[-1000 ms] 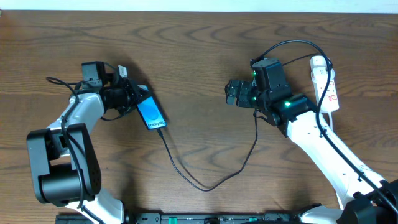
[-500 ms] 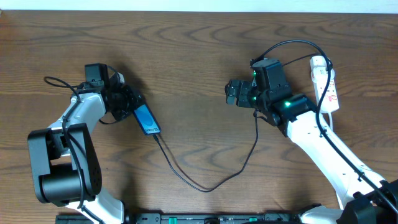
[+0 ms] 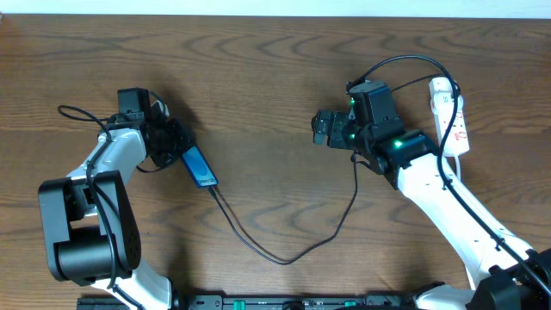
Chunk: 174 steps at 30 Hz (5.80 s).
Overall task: Plug charger to phone and switch on socket
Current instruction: 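Lower the phone flat onto the table with the left gripper, then open the left gripper and release the phone on the table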
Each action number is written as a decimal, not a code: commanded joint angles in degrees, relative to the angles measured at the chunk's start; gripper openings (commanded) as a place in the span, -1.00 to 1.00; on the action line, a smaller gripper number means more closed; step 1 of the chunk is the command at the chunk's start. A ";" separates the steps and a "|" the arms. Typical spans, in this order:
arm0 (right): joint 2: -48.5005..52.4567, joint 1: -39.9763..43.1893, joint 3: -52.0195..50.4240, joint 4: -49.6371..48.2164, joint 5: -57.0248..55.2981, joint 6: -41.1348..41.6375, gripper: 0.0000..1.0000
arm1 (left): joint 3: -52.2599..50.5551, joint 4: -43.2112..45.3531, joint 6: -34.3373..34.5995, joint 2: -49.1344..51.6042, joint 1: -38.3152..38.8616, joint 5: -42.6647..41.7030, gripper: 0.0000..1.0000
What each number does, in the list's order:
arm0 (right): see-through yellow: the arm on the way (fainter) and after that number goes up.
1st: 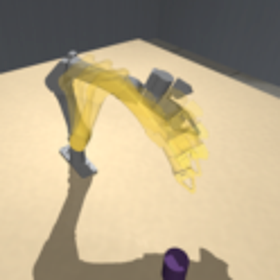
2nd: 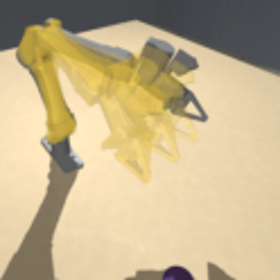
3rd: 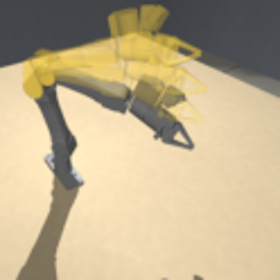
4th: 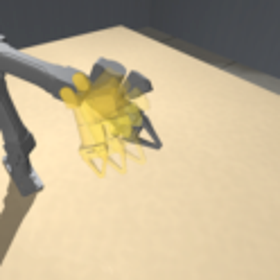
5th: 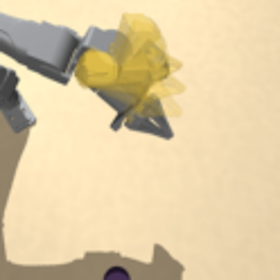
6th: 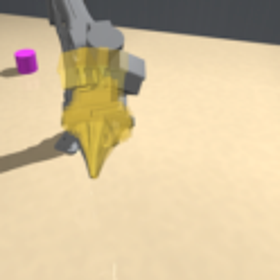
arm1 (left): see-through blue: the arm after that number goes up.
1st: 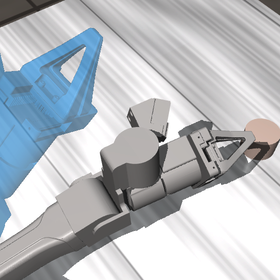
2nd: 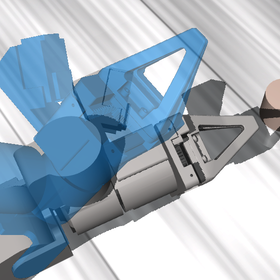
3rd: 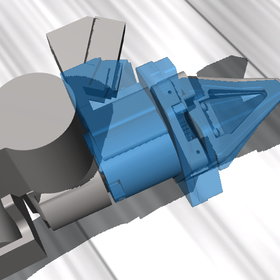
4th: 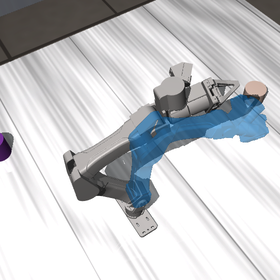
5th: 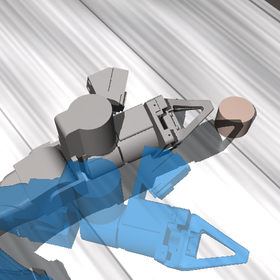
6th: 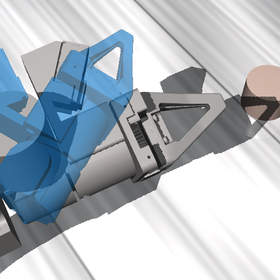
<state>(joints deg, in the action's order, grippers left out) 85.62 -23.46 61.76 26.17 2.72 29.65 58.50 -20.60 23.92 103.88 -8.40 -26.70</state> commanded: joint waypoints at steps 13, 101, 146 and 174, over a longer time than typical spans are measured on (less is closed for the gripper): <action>-0.59 0.13 0.15 -0.02 -0.92 -0.59 0.98 | 0.46 -0.42 -0.79 -1.11 0.15 2.97 -0.73; -0.59 0.13 0.17 -0.24 -0.90 -0.59 0.99 | 0.46 -3.19 -0.76 -1.11 0.15 2.99 -0.24; -0.44 0.13 0.15 0.50 -1.09 -0.57 0.99 | 7.48 -23.06 -21.33 -28.02 12.09 24.81 0.82; -0.44 0.13 0.15 1.95 -1.09 -0.57 0.99 | 7.37 -23.96 -21.33 -27.78 12.09 24.81 0.82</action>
<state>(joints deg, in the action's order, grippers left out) 85.65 -23.46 61.76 28.05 2.52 29.63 64.82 -44.40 2.94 76.16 3.60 -2.63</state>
